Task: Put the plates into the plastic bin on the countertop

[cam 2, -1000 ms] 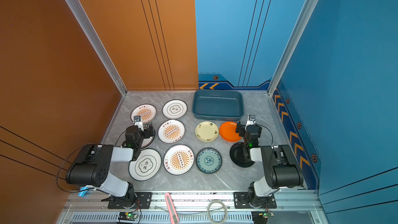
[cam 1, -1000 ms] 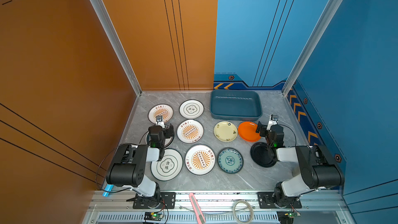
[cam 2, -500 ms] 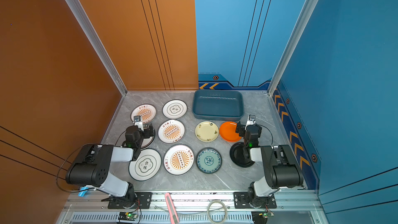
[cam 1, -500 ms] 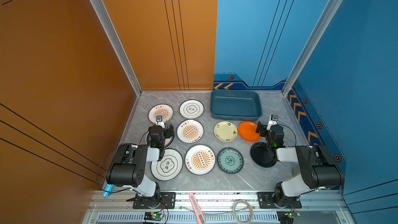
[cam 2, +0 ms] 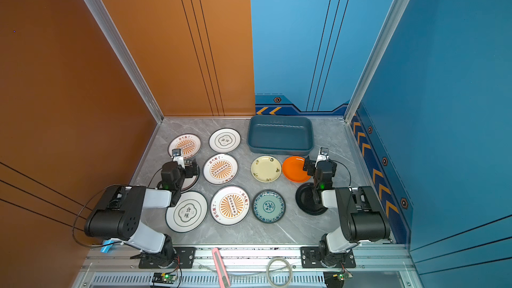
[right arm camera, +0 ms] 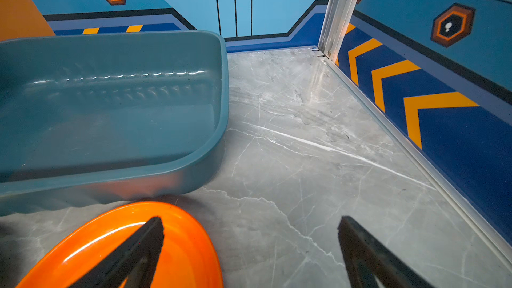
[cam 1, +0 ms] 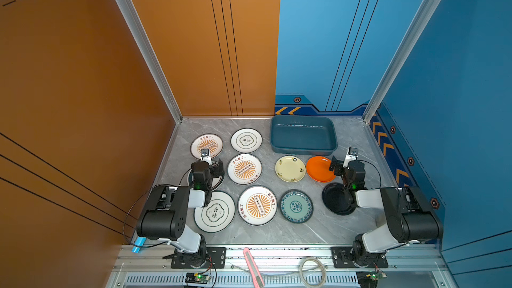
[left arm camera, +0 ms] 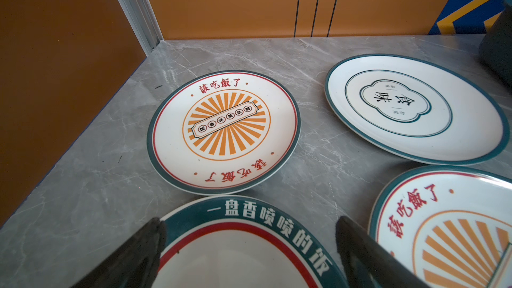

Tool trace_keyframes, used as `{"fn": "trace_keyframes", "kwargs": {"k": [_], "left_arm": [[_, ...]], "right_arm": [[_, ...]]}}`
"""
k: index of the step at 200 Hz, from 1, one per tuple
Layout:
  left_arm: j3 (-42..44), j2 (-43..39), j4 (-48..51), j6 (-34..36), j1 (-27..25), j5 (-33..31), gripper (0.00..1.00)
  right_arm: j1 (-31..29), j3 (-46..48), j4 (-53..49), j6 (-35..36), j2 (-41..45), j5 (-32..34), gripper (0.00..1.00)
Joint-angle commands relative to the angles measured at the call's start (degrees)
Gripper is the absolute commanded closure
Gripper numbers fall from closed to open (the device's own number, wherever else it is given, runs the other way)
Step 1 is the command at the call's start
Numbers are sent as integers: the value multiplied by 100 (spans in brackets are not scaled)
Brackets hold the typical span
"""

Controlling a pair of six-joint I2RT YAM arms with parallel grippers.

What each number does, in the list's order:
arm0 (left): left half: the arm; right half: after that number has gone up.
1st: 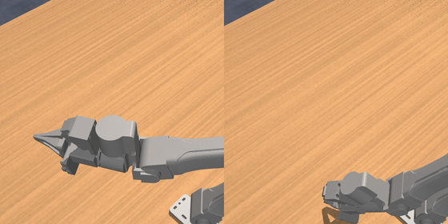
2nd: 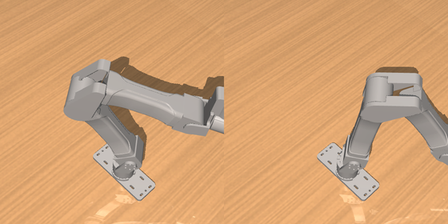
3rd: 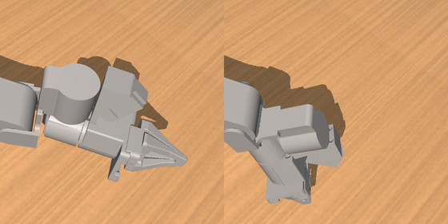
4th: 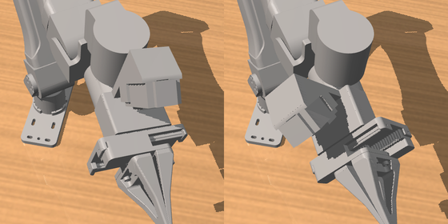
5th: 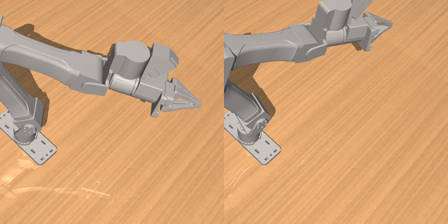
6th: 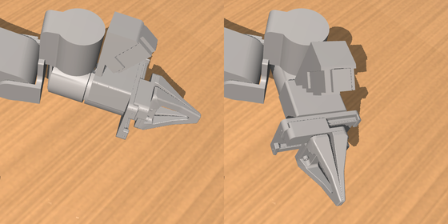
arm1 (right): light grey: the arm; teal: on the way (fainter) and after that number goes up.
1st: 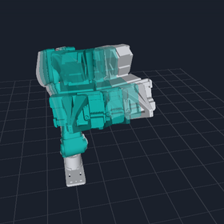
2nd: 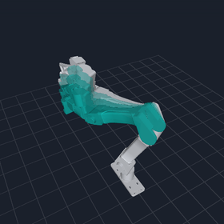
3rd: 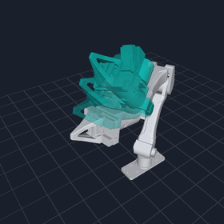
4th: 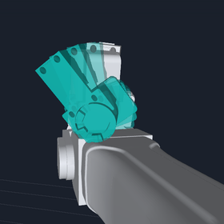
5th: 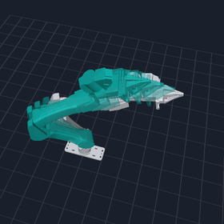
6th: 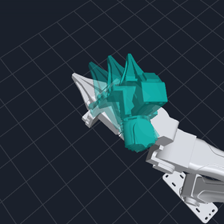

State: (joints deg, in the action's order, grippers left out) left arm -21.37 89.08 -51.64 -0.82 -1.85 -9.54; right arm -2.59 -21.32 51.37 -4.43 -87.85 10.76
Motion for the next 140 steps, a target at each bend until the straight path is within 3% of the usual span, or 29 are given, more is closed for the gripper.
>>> {"fn": "trace_keyframes", "kwargs": {"k": [1, 28, 49, 74, 99, 122, 140], "left_arm": [[-123, -32, 99, 121, 5, 106, 2], [-440, -330, 929, 66, -48, -260, 2], [-717, -662, 1655, 15, -44, -368, 2], [-570, -1247, 1760, 69, -107, -346, 2], [-596, -2030, 2315, -664, -138, -550, 2], [-972, -2617, 3523, -1428, -209, -753, 2], [-1486, -2984, 4880, -2027, -272, -1202, 2]], "right_arm": [[4, -21, -128, 65, 26, 132, 0], [-53, -212, -553, 4, 205, 487, 0], [-91, -823, -1922, -47, 539, 772, 0], [-136, -1554, -3147, -55, 653, 1105, 0], [-203, -2106, -3895, -140, 790, 1511, 0], [-116, -3098, -5573, -1160, 768, 2230, 0], [169, -4041, -7292, -2168, 622, 2054, 0]]}}
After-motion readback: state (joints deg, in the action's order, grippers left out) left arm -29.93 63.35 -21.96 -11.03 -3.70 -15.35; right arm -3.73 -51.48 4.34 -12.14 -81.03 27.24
